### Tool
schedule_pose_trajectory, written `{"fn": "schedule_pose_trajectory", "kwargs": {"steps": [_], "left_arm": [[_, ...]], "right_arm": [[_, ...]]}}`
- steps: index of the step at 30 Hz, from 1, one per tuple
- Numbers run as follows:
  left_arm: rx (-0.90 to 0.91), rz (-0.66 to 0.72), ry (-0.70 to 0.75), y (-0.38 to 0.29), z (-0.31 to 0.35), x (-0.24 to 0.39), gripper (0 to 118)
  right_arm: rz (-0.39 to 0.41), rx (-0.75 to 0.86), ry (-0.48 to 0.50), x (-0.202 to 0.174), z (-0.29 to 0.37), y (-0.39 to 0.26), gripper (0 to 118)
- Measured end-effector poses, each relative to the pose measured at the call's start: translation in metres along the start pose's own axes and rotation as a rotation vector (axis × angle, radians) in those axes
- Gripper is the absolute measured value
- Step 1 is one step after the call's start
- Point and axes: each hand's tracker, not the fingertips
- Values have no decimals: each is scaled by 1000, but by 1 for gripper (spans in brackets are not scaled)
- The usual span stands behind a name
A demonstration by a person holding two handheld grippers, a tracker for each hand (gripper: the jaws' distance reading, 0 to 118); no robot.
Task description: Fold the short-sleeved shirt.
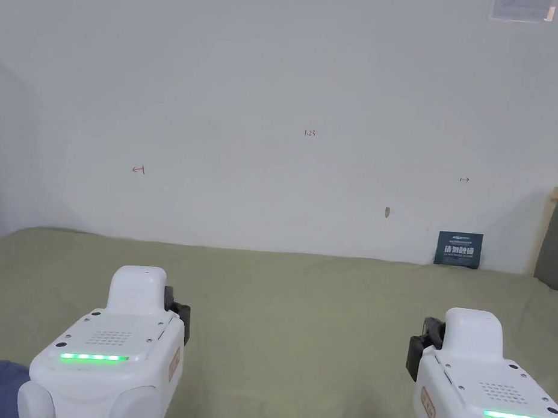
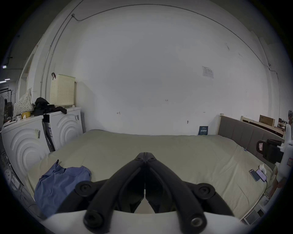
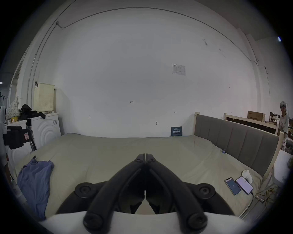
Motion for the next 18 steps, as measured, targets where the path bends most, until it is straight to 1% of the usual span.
{"fn": "schedule_pose_trajectory", "kwargs": {"steps": [3,6,7,9,11,12,15,18], "left_arm": [[-8,1,2,1,4,-1,0],[-3,-25,26,4,8,-9,0],[3,-31,44,4,11,-15,0],[9,-35,90,8,21,-36,0],[6,-33,162,7,26,-63,0],[4,-32,209,9,34,-80,0],[8,-22,350,10,63,-128,0],[0,5,486,8,96,-177,0]], "right_arm": [[7,-10,-2,1,-6,-4,0],[41,-22,0,-8,-7,1,0],[41,-23,13,-11,-11,-2,0],[37,-34,59,-31,-10,3,0],[54,-34,140,-58,-17,-3,0],[55,-30,188,-78,-12,2,0],[36,-27,340,-133,-14,-2,0],[8,-45,493,-190,-2,0,0]]}}
